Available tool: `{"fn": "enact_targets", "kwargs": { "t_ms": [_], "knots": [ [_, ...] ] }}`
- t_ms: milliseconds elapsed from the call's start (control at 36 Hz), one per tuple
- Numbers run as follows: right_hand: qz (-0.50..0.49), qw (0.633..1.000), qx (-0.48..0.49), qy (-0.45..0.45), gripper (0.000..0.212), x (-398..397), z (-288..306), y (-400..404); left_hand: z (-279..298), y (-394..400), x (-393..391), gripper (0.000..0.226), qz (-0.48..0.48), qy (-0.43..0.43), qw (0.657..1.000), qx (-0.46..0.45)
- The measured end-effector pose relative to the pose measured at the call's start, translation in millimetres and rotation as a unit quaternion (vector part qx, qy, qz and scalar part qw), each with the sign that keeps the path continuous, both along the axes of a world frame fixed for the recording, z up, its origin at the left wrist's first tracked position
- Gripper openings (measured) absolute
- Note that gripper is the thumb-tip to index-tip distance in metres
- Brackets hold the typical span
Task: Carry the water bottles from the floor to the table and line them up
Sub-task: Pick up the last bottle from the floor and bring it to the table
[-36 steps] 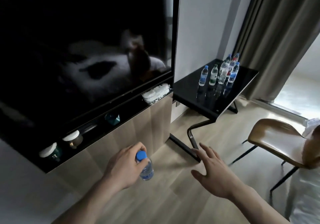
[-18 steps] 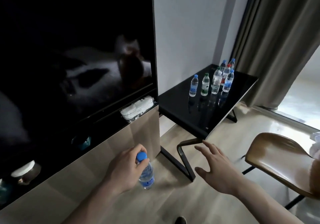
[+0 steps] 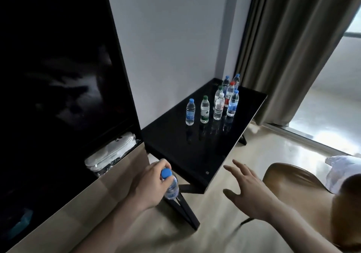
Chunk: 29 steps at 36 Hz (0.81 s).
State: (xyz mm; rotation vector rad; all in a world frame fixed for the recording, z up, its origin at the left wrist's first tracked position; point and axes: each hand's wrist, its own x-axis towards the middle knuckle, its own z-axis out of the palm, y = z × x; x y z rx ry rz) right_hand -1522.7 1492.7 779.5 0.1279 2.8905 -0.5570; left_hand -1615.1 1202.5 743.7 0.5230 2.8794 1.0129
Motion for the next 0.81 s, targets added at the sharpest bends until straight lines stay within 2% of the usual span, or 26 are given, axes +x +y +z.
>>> {"fn": "enact_targets", "kwargs": {
  "t_ms": [250,583,806],
  "knots": [
    [0.030,0.999,-0.019,-0.010,0.071,-85.1,-15.9,84.8,-17.5,93.7,-73.7,0.015,0.016,0.000,1.000,-0.019],
    [0.107,0.994,-0.001,-0.026,0.070,-196.4,-20.0,223.3,-38.9,202.9,-134.0,0.020,0.132,-0.009,0.989,-0.060],
    [0.159,0.987,-0.008,-0.037,0.070,-261.9,-26.2,257.6,-43.8,238.8,-160.0,0.016,0.184,-0.045,0.979,-0.074]
  ]
}}
